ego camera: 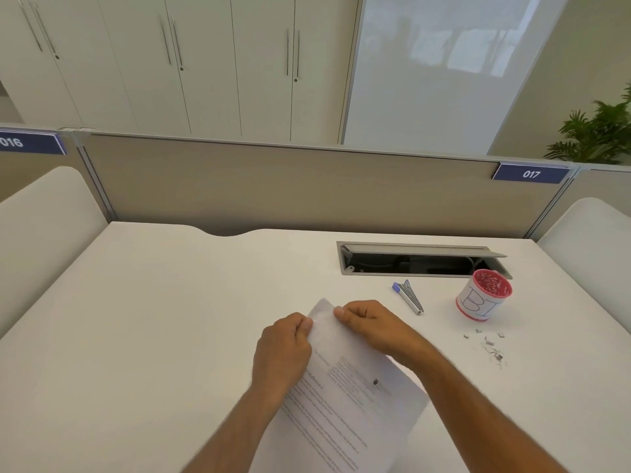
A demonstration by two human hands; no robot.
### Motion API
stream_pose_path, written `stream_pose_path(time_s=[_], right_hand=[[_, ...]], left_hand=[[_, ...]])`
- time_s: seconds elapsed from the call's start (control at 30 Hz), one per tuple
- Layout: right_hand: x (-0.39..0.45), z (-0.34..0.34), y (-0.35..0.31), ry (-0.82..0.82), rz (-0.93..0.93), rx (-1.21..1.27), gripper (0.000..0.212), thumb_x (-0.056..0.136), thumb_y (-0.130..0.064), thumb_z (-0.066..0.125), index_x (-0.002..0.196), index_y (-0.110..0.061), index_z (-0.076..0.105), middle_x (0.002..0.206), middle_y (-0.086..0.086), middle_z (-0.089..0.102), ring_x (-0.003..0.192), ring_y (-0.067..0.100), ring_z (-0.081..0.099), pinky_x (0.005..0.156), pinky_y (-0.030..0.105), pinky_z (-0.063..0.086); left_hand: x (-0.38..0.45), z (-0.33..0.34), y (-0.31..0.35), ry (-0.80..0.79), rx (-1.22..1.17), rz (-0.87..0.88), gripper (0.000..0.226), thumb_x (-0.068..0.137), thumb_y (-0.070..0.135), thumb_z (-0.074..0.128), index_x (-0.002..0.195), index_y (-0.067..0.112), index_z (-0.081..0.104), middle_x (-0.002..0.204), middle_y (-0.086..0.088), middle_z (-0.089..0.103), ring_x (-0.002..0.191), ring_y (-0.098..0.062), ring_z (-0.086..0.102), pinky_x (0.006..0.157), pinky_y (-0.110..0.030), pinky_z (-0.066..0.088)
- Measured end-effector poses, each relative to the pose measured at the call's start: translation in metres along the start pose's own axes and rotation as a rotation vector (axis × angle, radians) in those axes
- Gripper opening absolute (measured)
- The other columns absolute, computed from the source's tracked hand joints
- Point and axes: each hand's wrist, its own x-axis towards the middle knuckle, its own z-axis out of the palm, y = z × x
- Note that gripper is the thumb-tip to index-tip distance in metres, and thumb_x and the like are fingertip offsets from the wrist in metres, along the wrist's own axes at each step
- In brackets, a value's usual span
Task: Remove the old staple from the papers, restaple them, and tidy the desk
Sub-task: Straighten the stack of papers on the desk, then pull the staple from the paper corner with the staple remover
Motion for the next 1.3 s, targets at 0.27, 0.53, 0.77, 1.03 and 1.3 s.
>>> stream_pose_path(time_s=[0.27, 0.53, 0.77, 1.03, 1.3], right_hand=[[0.080, -0.078, 0.111, 0.604, 0.310, -0.260, 0.039, 0.093, -0.037, 0.059, 0.122, -0.010, 0.058, 0.123, 0.010, 0.064, 0.106, 0.024, 0.061, 0.091, 0.033, 0.047], [0.114, -0.091, 0.152, 0.562, 0.384, -0.412, 0.058, 0.090, -0.041, 0.061, 0.140, -0.017, 0.040, 0.134, 0.012, 0.058, 0.114, 0.030, 0.059, 0.094, 0.042, 0.050], [0.114, -0.074, 0.137, 0.618, 0.322, -0.146, 0.053, 0.092, -0.022, 0.064, 0.139, -0.014, 0.042, 0.132, 0.014, 0.061, 0.111, 0.032, 0.061, 0.099, 0.040, 0.047], [0.059, -0.050, 0.081, 0.302, 0.106, 0.861, 0.027, 0.098, -0.007, 0.048, 0.124, -0.009, 0.056, 0.113, 0.017, 0.059, 0.086, 0.029, 0.061, 0.075, 0.038, 0.053], [0.009, -0.030, 0.025, -0.053, -0.107, 0.263, 0.039, 0.088, -0.046, 0.054, 0.119, -0.024, 0.062, 0.093, -0.001, 0.067, 0.064, 0.010, 0.049, 0.056, 0.026, 0.042]], left_hand=[[0.026, 0.020, -0.014, 0.082, 0.070, -0.057, 0.030, 0.098, 0.032, 0.045, 0.072, 0.022, 0.056, 0.063, 0.004, 0.061, 0.064, -0.020, 0.058, 0.059, -0.033, 0.048], [0.037, 0.027, -0.019, 0.071, 0.046, -0.089, 0.032, 0.098, 0.031, 0.046, 0.067, 0.028, 0.051, 0.061, 0.006, 0.057, 0.065, -0.020, 0.057, 0.060, -0.033, 0.046], [0.035, 0.026, -0.025, 0.064, 0.059, -0.109, 0.031, 0.098, 0.034, 0.045, 0.072, 0.021, 0.056, 0.061, 0.003, 0.058, 0.064, -0.021, 0.057, 0.059, -0.033, 0.047], [0.020, 0.022, -0.021, 0.041, 0.075, -0.088, 0.030, 0.099, 0.034, 0.044, 0.071, 0.026, 0.052, 0.063, 0.007, 0.056, 0.068, -0.021, 0.057, 0.061, -0.032, 0.045], [-0.004, 0.012, -0.012, 0.051, 0.031, -0.035, 0.028, 0.097, 0.031, 0.047, 0.072, 0.023, 0.056, 0.060, 0.006, 0.055, 0.064, -0.021, 0.056, 0.058, -0.031, 0.044]])
